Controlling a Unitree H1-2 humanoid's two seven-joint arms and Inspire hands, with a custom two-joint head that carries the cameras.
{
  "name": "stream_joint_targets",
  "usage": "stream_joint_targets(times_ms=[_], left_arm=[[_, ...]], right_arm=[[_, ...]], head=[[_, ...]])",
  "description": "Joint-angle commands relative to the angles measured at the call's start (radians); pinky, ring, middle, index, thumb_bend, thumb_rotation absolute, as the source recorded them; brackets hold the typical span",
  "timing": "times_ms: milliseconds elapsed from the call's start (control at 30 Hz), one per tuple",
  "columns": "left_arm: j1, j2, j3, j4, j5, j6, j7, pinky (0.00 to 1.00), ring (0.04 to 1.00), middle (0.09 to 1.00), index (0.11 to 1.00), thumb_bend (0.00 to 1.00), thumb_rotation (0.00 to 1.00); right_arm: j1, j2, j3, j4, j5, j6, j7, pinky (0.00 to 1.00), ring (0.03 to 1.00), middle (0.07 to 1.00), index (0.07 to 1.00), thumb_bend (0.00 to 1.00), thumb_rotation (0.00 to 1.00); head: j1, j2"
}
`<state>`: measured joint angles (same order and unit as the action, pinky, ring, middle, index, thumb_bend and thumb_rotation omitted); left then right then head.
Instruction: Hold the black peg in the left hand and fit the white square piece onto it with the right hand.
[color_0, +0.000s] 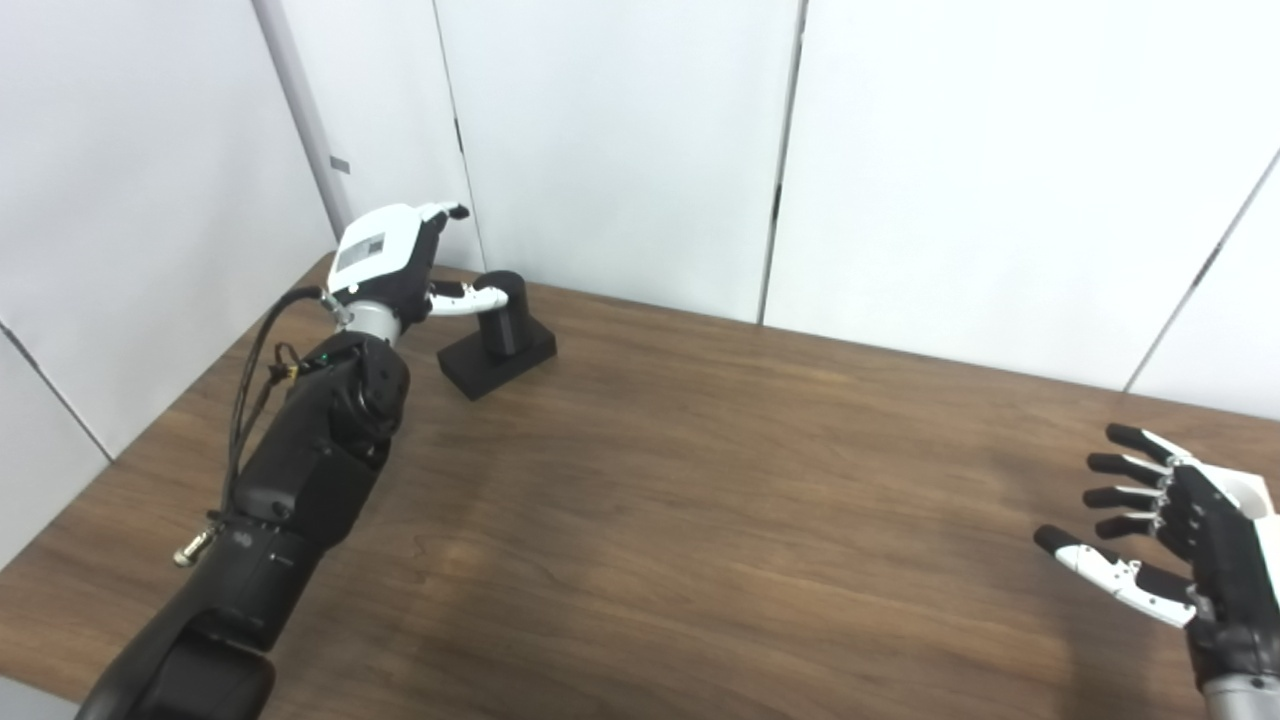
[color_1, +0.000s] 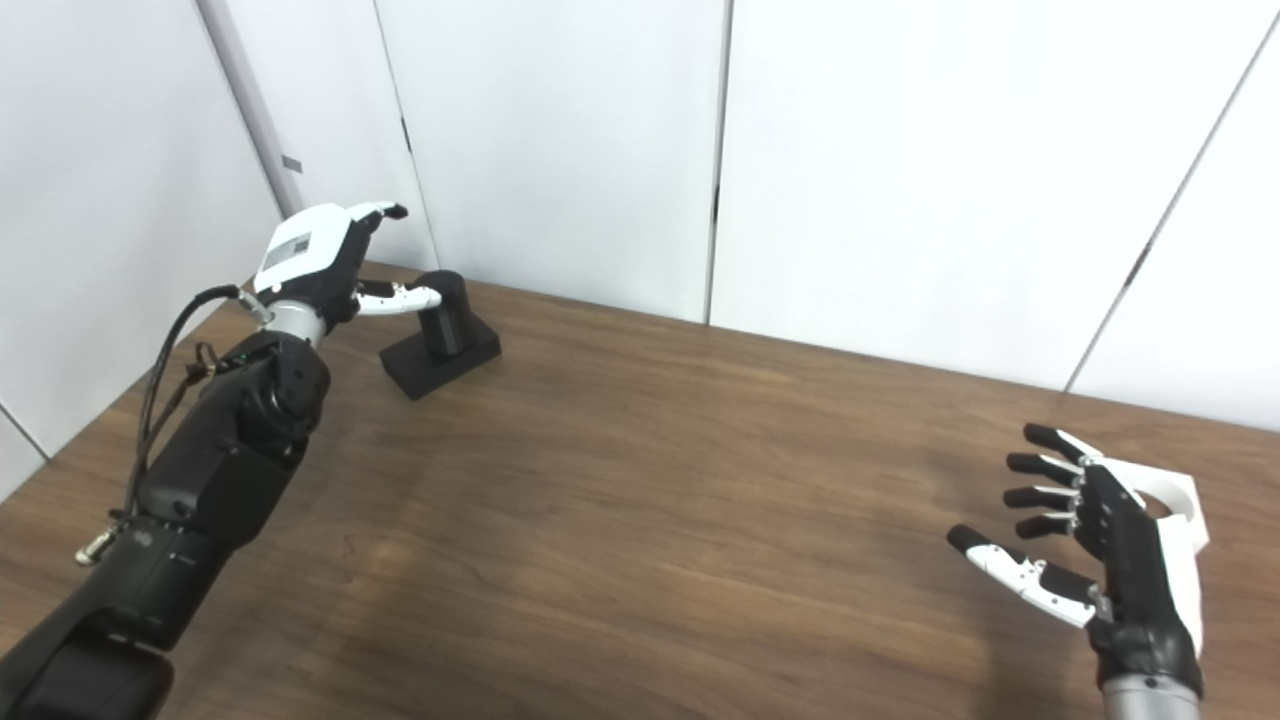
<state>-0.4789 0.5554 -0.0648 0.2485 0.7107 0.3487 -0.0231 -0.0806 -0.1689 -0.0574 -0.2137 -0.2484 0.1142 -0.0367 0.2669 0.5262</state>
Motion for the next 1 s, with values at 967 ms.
stream_joint_targets(times_ms=[967], left_arm=[[-0.076, 0.004, -0.1, 0.244, -0.008, 0.06, -0.013, 0.77, 0.94, 0.935, 0.801, 0.92, 0.51]], right_arm=[[-0.022, -0.002, -0.01, -0.069, 0.002, 0.018, -0.003, 0.49, 0.607, 0.708, 0.771, 0.58, 0.0]], head=[[-0.009, 0.025]])
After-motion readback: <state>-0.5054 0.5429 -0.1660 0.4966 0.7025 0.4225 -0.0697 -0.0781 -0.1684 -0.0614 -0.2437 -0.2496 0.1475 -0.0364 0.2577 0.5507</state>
